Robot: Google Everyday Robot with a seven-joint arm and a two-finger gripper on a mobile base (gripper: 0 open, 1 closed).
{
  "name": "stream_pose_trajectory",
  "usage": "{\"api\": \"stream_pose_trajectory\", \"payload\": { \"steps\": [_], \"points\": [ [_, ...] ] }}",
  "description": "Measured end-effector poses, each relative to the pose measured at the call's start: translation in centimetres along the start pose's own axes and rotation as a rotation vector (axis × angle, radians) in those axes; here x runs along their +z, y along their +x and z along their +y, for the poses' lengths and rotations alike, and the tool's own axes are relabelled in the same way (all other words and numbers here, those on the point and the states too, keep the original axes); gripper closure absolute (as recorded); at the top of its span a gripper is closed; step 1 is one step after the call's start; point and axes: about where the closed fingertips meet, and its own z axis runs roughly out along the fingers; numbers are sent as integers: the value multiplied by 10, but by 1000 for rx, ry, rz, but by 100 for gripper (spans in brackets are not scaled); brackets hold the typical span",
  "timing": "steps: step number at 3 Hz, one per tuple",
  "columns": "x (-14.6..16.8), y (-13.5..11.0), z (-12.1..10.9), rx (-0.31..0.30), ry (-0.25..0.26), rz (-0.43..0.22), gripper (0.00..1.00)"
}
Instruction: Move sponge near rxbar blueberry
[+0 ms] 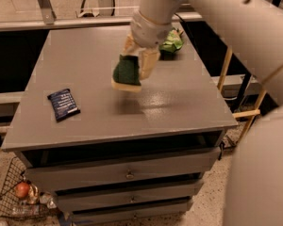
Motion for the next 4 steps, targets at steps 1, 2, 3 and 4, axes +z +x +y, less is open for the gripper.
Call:
{"api": "stream_pose_trajectory", "payload": {
  "steps": [1,2,3,4],
  "points": [
    [22,-23,-42,-138,-51,10,100],
    [42,-50,-72,-270,-84,25,100],
    [59,-76,-81,-363,-122,39,100],
    [77,-99,-79,-447,-164,15,100]
  ]
}}
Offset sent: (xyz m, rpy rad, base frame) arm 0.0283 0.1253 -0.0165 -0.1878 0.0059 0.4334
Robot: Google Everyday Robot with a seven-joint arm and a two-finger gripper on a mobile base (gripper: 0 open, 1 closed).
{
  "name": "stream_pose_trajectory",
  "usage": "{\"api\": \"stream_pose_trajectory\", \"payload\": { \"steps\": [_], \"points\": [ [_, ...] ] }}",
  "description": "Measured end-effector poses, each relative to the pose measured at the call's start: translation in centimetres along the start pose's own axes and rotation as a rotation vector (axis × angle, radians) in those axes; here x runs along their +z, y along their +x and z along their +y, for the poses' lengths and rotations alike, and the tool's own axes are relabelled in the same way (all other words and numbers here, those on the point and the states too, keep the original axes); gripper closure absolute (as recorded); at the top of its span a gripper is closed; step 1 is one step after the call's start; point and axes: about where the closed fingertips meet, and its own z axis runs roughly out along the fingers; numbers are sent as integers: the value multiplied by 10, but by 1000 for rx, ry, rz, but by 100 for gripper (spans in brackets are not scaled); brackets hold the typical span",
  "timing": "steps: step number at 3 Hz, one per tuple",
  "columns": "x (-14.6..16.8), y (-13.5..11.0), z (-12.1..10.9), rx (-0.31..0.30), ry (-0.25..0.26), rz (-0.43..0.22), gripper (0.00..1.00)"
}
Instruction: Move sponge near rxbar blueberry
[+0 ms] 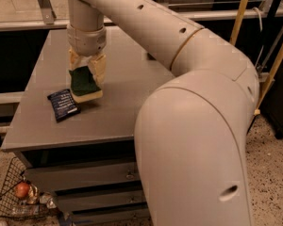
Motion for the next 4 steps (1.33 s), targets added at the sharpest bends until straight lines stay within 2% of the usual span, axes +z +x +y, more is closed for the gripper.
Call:
{"api": "stream_pose_trajectory", "payload": {
  "steps": [1,2,4],
  "points": [
    [15,-12,-6,-51,-21,-31,100],
    [18,-10,-15,-51,7,-24,82],
    [24,-7,-26,-52,43,-18,35]
  ]
}}
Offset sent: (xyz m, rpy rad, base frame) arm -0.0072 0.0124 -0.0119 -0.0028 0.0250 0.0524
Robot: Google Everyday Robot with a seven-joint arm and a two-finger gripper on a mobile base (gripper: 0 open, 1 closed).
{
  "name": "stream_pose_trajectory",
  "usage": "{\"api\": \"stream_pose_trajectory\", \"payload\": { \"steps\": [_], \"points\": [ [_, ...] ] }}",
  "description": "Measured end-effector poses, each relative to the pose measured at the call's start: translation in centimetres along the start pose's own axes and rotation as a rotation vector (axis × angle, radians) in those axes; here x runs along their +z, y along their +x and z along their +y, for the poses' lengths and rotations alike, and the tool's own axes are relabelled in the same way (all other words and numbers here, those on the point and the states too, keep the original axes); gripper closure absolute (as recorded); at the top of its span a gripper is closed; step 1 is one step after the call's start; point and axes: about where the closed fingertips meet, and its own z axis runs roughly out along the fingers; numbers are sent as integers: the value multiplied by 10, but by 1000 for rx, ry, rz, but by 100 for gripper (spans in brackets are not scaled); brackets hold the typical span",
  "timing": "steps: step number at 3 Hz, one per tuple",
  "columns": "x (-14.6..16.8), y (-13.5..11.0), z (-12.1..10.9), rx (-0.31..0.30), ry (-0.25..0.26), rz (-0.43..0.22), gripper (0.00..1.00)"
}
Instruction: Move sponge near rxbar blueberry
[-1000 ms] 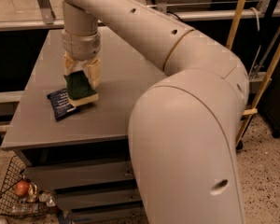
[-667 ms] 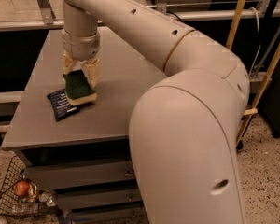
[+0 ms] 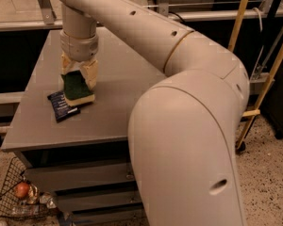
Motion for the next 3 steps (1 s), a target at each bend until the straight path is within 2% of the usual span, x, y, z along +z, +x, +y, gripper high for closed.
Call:
{"api": "stream_pose_trajectory", "payload": {
  "steps": [1,2,3],
  "points": [
    [4,1,-5,-1,14,2,5],
    [5,2,-7,-1,19,3,0],
    [2,3,-4,23,28,19,0]
  ]
}}
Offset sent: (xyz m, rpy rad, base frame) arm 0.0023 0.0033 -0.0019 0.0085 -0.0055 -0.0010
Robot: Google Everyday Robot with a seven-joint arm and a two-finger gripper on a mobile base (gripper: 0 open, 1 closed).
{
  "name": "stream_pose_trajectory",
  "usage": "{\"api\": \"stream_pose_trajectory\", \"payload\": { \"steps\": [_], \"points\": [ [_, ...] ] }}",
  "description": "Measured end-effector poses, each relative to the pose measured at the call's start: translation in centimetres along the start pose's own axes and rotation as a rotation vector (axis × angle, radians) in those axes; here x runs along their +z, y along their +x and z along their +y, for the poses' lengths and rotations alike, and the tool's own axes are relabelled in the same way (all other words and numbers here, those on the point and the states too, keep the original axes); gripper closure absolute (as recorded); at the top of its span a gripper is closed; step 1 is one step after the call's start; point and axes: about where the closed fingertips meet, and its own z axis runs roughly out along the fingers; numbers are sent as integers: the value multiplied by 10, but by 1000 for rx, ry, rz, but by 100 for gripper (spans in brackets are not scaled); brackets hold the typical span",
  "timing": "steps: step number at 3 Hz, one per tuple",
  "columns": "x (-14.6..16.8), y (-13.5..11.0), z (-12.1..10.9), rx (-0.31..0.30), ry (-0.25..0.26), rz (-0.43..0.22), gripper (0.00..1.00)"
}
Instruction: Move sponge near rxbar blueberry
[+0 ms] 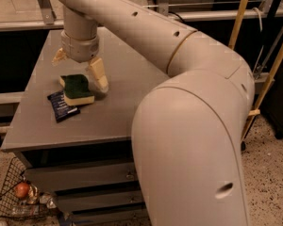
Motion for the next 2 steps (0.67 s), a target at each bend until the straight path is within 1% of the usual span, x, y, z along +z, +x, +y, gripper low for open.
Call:
{"api": "stream_pose_trajectory", "payload": {
  "steps": [1,2],
  "points": [
    [-19,4,25,100,41,44,0],
    [-41,9,71,273,119,71,0]
  ]
}}
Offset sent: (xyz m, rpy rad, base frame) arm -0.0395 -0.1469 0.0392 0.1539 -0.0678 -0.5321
